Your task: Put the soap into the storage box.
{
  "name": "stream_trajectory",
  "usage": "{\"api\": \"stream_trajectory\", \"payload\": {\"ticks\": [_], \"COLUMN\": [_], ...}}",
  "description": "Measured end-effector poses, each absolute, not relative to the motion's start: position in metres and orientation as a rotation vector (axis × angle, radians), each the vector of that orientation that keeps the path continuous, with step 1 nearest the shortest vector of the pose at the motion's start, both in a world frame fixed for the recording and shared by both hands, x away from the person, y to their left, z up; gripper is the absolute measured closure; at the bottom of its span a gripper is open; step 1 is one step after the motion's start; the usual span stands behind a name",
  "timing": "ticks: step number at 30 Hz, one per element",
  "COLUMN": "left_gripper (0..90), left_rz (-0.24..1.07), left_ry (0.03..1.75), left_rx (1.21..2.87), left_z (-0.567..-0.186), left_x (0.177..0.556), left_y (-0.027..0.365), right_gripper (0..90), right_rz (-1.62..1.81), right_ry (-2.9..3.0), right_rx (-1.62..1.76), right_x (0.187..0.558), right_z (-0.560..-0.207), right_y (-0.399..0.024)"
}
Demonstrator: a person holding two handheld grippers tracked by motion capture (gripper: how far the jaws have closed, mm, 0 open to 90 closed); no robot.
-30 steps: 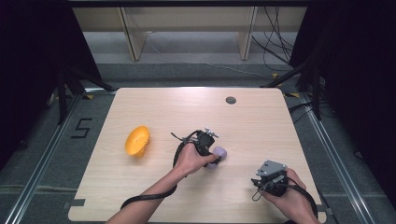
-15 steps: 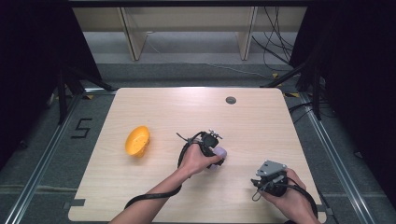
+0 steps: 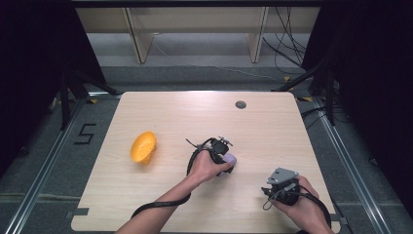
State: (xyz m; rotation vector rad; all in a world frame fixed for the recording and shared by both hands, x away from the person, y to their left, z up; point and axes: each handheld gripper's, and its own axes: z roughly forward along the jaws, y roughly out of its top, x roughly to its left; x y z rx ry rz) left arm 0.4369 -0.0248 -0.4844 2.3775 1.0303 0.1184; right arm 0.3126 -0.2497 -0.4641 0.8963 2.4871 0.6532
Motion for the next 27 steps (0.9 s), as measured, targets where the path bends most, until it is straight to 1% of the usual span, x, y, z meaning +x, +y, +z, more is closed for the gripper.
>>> {"api": "stream_trajectory", "payload": {"ticks": [9, 20, 27], "left_gripper": [39.3, 43.9, 47.6], "left_rz": [0.116, 0.113, 0.129], "left_ry": [1.043, 1.051, 1.03], "left_rx": [2.381, 2.391, 2.442], "left_z": [-0.4876, -0.4886, -0.4867], "left_x": [0.4377, 0.4391, 0.4388], "left_y": [-0.0276, -0.0292, -0.0298], "right_gripper": [56.8, 56.8, 56.7], "right_rz": [0.657, 0.654, 0.653], "right_ry": [2.493, 2.504, 2.499], "right_rx": [0.896, 0.877, 0.902], "right_x": [0.3126, 0.3135, 0.3123], "right_z": [-0.4646, -0.4649, -0.4646], "right_y": [-0.2497, -0.2498, -0.2493]}}
